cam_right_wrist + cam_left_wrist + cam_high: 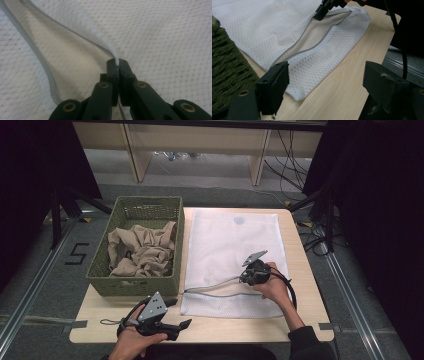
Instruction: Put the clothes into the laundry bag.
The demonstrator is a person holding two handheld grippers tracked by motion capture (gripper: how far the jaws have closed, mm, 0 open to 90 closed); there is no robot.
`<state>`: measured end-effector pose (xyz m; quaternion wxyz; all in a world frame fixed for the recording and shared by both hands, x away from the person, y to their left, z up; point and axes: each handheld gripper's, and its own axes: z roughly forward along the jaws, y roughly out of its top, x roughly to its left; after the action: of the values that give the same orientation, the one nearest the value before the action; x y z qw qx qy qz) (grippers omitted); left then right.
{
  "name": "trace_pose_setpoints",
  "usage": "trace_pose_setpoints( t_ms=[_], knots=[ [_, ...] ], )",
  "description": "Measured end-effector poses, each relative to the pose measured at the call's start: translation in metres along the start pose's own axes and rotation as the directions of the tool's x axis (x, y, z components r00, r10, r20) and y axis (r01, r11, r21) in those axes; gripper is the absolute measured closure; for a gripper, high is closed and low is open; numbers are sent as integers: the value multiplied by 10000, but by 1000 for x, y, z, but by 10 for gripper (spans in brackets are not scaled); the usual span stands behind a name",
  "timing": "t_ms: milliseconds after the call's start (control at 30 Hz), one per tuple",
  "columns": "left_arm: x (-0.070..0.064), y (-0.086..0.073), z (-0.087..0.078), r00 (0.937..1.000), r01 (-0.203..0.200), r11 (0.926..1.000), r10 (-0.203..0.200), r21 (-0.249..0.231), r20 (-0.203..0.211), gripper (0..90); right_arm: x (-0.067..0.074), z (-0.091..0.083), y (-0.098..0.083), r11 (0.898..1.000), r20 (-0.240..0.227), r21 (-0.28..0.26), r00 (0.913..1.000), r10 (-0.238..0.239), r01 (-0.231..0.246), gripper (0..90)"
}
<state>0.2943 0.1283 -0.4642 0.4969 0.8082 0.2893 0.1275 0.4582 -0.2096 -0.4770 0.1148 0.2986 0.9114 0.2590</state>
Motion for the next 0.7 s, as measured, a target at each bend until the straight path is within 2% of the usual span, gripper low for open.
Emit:
trace_pose_setpoints(
  t_ms=[33, 67, 100, 133, 167, 200, 233, 267, 300, 367, 400, 433, 467, 500, 533, 600, 700],
  knots=[
    [-2, -1, 0, 9996, 280, 9996, -280, -1, -32, 210, 0, -3, 1, 9999, 89, 26, 9999, -107, 106, 900],
    [-2, -1, 0, 9997, 232, 9997, -232, 9, -34, 211, -2, -4, 3, 9995, 111, -81, 9994, -317, 318, 900],
    [-2, 0, -1, 9997, 217, 9997, -216, 56, -113, 211, 0, -7, 3, 9999, 172, -86, 9998, -50, 51, 900],
    [-2, 0, -1, 9997, 226, 9997, -225, 51, -120, 212, 1, -10, 4, 10000, 242, -38, 9997, -24, 25, 900],
    [-2, 0, -1, 9997, 221, 9997, -220, 46, -121, 211, 1, -12, 5, 9997, 297, -82, 9993, -218, 220, 900],
    [-2, 0, -1, 9997, 221, 9997, -220, 46, -121, 211, 1, -12, 5, 9997, 297, -82, 9993, -218, 220, 900],
    [0, 1, -2, 9999, -33, 10000, 34, 63, -150, 212, 1, -17, 8, 9972, 551, -352, 9964, -640, 660, 900],
    [0, 1, -2, 9999, -33, 10000, 34, 63, -150, 213, 1, -17, 8, 9972, 551, -352, 9964, -640, 660, 900],
    [1, 1, -2, 9998, -110, 9999, 109, -19, -173, 216, 5, -21, 11, 9970, 820, -593, 9956, -446, 495, 900],
    [0, 2, -4, 9994, 116, 9999, -116, 8, -325, 216, 6, -26, 13, 9947, 953, -751, 9934, -633, 706, 900],
    [1, 3, -4, 9996, -3, 10000, 1, -75, -271, 216, 5, -28, 15, 9912, 988, -896, 9911, -888, 977, 900],
    [1, 3, -5, 9992, 162, 9998, -165, -94, -360, 217, 5, -31, 16, 9907, 991, -976, 9915, -846, 943, 900],
    [1, 3, -5, 9992, 162, 9998, -165, -94, -360, 218, 5, -31, 16, 9907, 991, -976, 9915, -846, 943, 900],
    [4, 7, -8, 9984, -25, 10000, 21, -61, -574, 218, 6, -37, 17, 9892, 1071, -1121, 9908, -830, 950, 900],
    [5, 9, -10, 9979, -7, 9998, -4, -174, -648, 219, 6, -39, 18, 9865, 1146, -1212, 9888, -959, 1097, 900],
    [9, 16, -16, 9942, -262, 9992, 230, -295, -1052, 225, 6, -45, 20, 9857, 1192, -1333, 9890, -874, 1031, 900],
    [17, 27, -27, 9880, -89, 9985, 6, -533, -1544, 225, 6, -51, 22, 9825, 1274, -1457, 9870, -979, 1163, 900]
  ],
)
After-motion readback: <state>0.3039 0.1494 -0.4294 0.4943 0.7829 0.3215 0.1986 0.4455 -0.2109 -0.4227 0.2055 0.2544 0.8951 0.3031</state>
